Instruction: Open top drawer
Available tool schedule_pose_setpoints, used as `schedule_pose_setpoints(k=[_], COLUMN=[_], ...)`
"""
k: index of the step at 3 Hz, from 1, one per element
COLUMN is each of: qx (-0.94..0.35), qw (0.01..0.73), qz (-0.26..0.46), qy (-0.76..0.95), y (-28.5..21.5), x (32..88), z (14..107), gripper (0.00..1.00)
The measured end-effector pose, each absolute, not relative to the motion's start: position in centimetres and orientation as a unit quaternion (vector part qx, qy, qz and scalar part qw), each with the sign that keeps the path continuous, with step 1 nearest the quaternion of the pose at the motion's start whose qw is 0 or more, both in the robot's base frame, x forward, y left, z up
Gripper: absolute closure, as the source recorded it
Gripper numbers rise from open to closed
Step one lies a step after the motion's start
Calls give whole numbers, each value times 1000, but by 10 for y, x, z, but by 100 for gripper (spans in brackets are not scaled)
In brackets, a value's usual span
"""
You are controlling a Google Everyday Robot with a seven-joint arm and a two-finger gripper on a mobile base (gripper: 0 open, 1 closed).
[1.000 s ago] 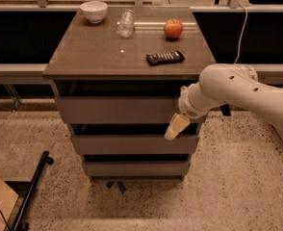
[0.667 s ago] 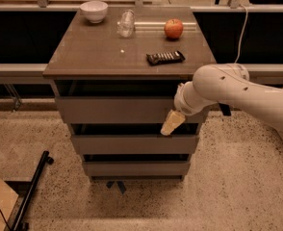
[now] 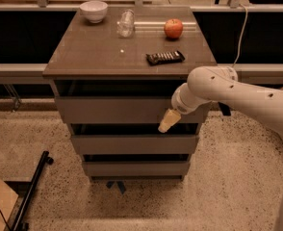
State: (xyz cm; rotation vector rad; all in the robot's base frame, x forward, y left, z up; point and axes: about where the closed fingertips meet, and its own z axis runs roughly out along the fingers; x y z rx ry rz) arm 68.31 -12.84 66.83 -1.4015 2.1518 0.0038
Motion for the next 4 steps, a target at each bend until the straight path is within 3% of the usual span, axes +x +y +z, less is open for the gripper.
schedule_pose_setpoints(k=[1,4], qx=[-514,-514], qw=[270,269], qz=[39,40], qy=[813,813], y=[-127,-127], x=[690,690], z=[637,653], gripper=[24,94])
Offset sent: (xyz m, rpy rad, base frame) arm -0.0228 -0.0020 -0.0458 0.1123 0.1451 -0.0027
